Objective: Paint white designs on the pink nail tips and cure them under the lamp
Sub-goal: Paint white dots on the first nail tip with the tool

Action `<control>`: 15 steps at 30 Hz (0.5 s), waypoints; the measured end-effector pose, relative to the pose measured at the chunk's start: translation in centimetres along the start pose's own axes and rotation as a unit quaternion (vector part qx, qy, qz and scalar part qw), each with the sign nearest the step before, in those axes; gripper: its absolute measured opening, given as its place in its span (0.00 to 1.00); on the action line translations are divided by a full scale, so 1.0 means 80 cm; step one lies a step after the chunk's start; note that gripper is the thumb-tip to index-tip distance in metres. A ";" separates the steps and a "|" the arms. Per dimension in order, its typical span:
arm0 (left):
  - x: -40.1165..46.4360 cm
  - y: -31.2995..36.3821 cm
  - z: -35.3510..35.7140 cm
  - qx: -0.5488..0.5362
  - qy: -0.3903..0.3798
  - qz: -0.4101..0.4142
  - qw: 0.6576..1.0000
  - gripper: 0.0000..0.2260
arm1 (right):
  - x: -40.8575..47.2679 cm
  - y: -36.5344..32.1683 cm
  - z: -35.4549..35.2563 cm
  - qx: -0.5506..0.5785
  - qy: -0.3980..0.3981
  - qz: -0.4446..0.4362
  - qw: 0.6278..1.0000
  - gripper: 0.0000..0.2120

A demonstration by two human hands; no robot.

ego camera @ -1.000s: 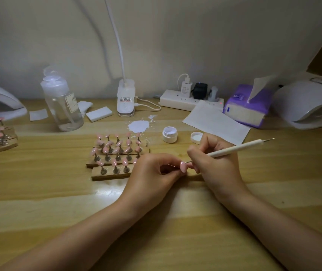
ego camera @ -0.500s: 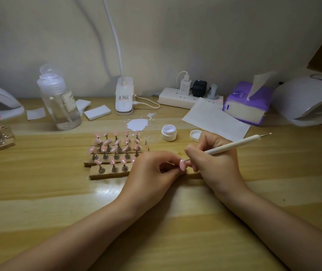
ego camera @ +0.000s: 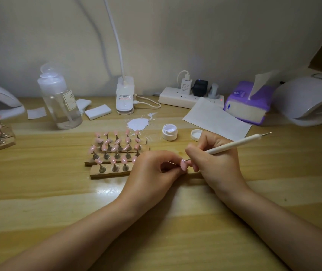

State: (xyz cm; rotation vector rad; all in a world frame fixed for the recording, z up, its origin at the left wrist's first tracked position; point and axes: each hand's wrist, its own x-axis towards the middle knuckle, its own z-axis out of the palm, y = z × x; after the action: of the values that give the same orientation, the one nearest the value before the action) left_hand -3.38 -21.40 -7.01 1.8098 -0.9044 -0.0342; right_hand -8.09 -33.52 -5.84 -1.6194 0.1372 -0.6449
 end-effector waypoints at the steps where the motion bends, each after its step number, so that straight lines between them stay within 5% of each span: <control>1: 0.000 0.000 0.000 -0.001 0.000 -0.002 1.000 0.06 | 0.000 0.000 0.000 -0.001 0.000 0.000 1.000 0.16; 15: -0.001 0.002 0.001 -0.002 0.001 -0.010 1.000 0.05 | -0.001 -0.002 0.001 0.001 0.000 0.002 1.000 0.14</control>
State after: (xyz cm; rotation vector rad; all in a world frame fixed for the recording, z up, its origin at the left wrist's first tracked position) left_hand -3.50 -21.43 -6.95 1.8152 -0.8836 -0.0459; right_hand -8.19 -33.41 -5.71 -1.6163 0.1396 -0.6430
